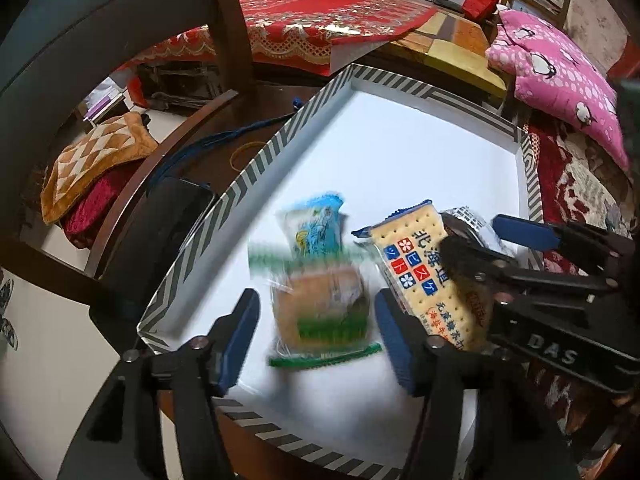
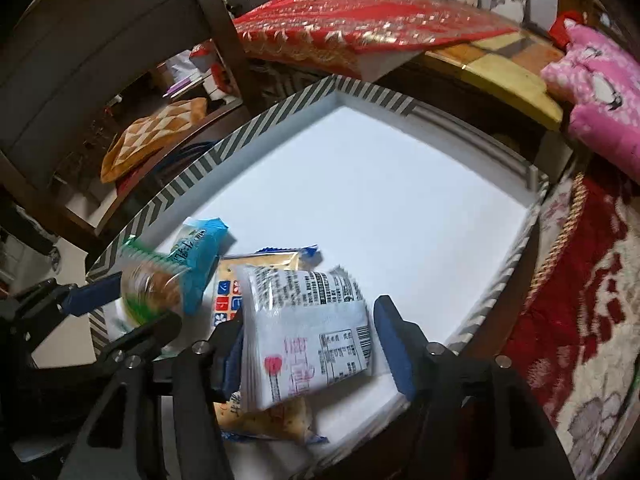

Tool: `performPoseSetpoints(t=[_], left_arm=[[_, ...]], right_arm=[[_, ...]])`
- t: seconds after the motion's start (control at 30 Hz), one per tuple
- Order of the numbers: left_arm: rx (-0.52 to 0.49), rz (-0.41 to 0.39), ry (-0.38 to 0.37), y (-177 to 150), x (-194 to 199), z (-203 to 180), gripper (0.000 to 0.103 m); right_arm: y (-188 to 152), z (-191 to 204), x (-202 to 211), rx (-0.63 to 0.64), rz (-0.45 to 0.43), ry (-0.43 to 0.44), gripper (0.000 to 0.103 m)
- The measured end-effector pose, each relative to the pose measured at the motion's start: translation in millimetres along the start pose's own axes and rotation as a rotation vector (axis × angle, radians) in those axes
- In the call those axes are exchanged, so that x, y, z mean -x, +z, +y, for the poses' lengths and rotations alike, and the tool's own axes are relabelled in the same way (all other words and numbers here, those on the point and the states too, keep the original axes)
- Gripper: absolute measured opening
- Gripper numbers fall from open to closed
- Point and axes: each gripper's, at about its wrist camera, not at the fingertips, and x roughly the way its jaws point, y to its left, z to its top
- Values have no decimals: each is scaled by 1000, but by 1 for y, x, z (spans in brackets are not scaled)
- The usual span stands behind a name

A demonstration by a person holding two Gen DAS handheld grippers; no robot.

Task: Organize snacks
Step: 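Carry both snacks over the white tray and open both tools to release them, then return both tools to the blanket and grasp a clear bag with left tool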

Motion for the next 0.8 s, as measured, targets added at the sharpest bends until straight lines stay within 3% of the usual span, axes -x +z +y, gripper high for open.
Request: performPoseSetpoints(t=[0.1,0.33,0.47,0.8], left_arm=[[19,-2,0,0,5,2,75],[2,-51,-25,2,39,-18,76],[-42,-87,-101,7,71,-53,76],[-208,-181,-247,26,144,-180,76]], right_arm=[[-4,-11,11,-52,-21,34,68],[-32,-38,81,-157,-143,108,74],[-60,-70,131,-238,-181,143,79],[-132,-150,256,-320,-289,10,83]])
